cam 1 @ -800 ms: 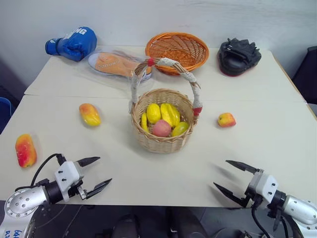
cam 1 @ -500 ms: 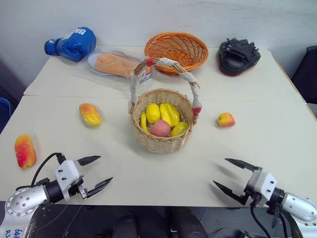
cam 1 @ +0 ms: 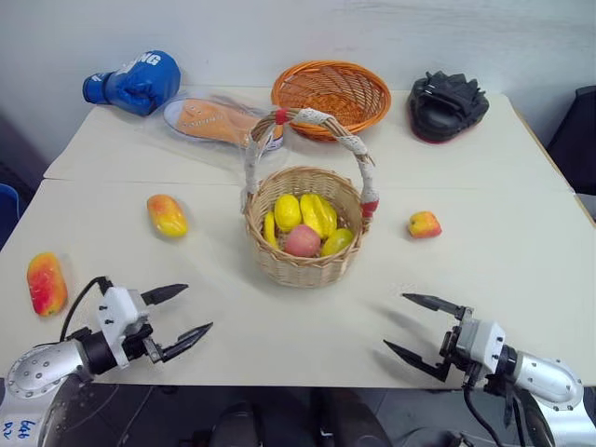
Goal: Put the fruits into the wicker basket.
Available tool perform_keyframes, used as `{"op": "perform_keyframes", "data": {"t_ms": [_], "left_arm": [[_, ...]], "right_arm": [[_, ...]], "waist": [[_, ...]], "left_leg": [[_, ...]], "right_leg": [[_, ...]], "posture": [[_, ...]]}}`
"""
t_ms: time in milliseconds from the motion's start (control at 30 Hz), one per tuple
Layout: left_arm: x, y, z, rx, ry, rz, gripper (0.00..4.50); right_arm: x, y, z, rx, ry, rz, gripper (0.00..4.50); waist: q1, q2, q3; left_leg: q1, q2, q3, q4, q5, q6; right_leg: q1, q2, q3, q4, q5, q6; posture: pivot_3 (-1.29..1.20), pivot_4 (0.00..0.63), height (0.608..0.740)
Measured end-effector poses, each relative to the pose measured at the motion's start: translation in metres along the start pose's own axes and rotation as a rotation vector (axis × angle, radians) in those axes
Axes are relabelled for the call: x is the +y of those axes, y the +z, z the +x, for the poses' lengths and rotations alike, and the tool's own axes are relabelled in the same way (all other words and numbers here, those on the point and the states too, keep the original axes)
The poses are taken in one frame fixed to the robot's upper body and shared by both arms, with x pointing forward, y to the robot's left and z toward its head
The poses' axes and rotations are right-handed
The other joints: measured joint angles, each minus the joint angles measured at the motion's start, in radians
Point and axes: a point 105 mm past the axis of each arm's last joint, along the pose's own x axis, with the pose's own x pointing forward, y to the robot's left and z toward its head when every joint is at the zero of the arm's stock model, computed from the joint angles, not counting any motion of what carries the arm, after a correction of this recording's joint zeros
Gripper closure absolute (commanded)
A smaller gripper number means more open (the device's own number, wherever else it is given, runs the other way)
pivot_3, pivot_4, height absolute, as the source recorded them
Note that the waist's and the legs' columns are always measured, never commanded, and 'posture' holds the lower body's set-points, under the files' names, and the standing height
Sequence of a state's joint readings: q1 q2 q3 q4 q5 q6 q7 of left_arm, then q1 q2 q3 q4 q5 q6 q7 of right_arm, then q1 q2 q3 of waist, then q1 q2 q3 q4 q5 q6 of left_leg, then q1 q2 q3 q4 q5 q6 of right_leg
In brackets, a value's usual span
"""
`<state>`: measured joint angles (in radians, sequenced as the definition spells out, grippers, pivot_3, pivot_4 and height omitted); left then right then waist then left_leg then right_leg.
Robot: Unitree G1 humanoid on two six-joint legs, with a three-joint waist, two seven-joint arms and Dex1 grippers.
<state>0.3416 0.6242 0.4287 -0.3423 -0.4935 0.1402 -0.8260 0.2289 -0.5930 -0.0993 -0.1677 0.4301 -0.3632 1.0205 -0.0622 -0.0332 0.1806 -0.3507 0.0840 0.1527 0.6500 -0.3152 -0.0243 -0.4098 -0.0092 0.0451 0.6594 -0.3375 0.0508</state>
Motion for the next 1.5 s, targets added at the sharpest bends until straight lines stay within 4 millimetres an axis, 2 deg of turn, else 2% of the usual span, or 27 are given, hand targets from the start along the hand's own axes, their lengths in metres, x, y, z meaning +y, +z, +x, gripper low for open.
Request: {"op": "perform_keyframes", "data": {"t_ms": [100, 167, 333, 533, 600, 667, 833, 933, 1033, 1200, 1300, 1500], "left_arm": [[0.011, -0.004, -0.020, -0.054, 0.213, -0.070, 0.00], [0.012, -0.014, -0.038, -0.070, 0.364, -0.143, 0.00], [0.016, -0.049, -0.096, -0.047, 0.748, -0.292, 0.00], [0.035, -0.060, -0.168, -0.069, 1.141, -0.361, 0.00], [0.038, -0.060, -0.178, -0.076, 1.193, -0.382, 0.00], [0.047, -0.055, -0.176, -0.072, 1.167, -0.395, 0.00], [0.095, -0.013, -0.154, -0.067, 1.022, -0.367, 0.00], [0.115, 0.004, -0.137, -0.015, 0.954, -0.357, 0.00], [0.133, -0.005, -0.122, 0.134, 0.940, -0.390, 0.00], [0.140, -0.039, -0.110, 0.269, 0.947, -0.505, 0.00], [0.143, -0.050, -0.099, 0.299, 0.926, -0.546, 0.60], [0.148, -0.048, -0.093, 0.321, 0.881, -0.513, 2.44]], "right_arm": [[-0.005, 0.028, 0.019, -0.122, -0.016, 0.021, 0.03], [-0.005, 0.037, 0.024, -0.151, -0.006, 0.010, 0.03], [0.009, 0.054, 0.049, -0.259, 0.038, -0.015, 0.03], [0.011, 0.065, 0.059, -0.301, 0.092, -0.030, 0.03], [0.013, 0.064, 0.059, -0.299, 0.104, -0.028, 0.03], [0.014, 0.065, 0.060, -0.302, 0.118, -0.031, 0.03], [0.016, 0.066, 0.062, -0.307, 0.139, -0.040, 0.03], [0.017, 0.066, 0.062, -0.304, 0.148, -0.045, 0.03], [0.018, 0.065, 0.063, -0.301, 0.154, -0.046, 0.03], [0.019, 0.062, 0.063, -0.284, 0.153, -0.041, 0.03], [0.020, 0.060, 0.063, -0.273, 0.145, -0.036, 0.00], [0.018, 0.054, 0.058, -0.237, 0.111, -0.039, 0.00]], "waist": [[-0.004, 0.000, 0.000], [-0.002, -0.003, -0.002], [0.000, -0.010, -0.006], [0.007, -0.019, -0.012], [0.007, -0.021, -0.012], [0.009, -0.021, -0.013], [0.009, -0.022, -0.013], [0.007, -0.021, -0.013], [0.003, -0.017, -0.011], [0.003, -0.017, -0.011], [0.007, -0.017, -0.011], [0.006, -0.017, -0.011]], "left_leg": [[0.000, 0.000, -0.001, 0.000, 0.000, 0.000], [0.000, 0.000, -0.001, 0.000, -0.002, 0.003], [0.000, 0.000, -0.002, 0.001, -0.002, 0.003], [0.000, -0.001, -0.004, 0.001, -0.003, 0.005], [-0.001, -0.001, -0.005, 0.001, -0.003, 0.005], [-0.001, -0.001, -0.006, 0.002, -0.003, 0.004], [0.000, 0.000, -0.008, 0.001, -0.002, 0.002], [0.000, 0.000, -0.007, 0.000, -0.001, 0.001], [0.000, 0.001, -0.006, -0.001, 0.001, -0.002], [-0.001, 0.002, -0.005, -0.002, 0.002, -0.007], [0.000, 0.002, -0.006, -0.001, 0.002, -0.008], [0.000, 0.002, -0.006, -0.002, 0.002, -0.008]], "right_leg": [[0.000, 0.000, 0.000, 0.000, 0.000, 0.000], [0.000, 0.000, 0.000, -0.001, 0.000, 0.000], [0.001, 0.000, -0.001, -0.001, 0.000, 0.000], [0.002, -0.001, -0.003, -0.002, -0.001, -0.001], [0.002, -0.001, -0.003, -0.002, -0.001, -0.002], [0.002, -0.001, -0.005, -0.002, -0.001, -0.003], [0.003, -0.002, -0.009, 0.000, -0.002, -0.006], [0.002, -0.003, -0.009, 0.000, -0.002, -0.006], [0.001, -0.002, -0.009, 0.001, -0.003, -0.006], [-0.001, -0.001, -0.010, 0.001, -0.003, -0.007], [-0.001, -0.001, -0.010, 0.002, -0.003, -0.007], [-0.001, -0.001, -0.010, 0.002, -0.003, -0.007]], "posture": [[0.00, 0.150, 0.740], [0.00, 0.150, 0.740], [0.00, 0.150, 0.740], [0.00, 0.150, 0.740], [0.00, 0.150, 0.740], [0.00, 0.150, 0.740], [0.00, 0.150, 0.740], [0.00, 0.150, 0.740], [0.00, 0.150, 0.740], [0.00, 0.150, 0.740], [0.00, 0.150, 0.740], [0.00, 0.150, 0.740]]}}
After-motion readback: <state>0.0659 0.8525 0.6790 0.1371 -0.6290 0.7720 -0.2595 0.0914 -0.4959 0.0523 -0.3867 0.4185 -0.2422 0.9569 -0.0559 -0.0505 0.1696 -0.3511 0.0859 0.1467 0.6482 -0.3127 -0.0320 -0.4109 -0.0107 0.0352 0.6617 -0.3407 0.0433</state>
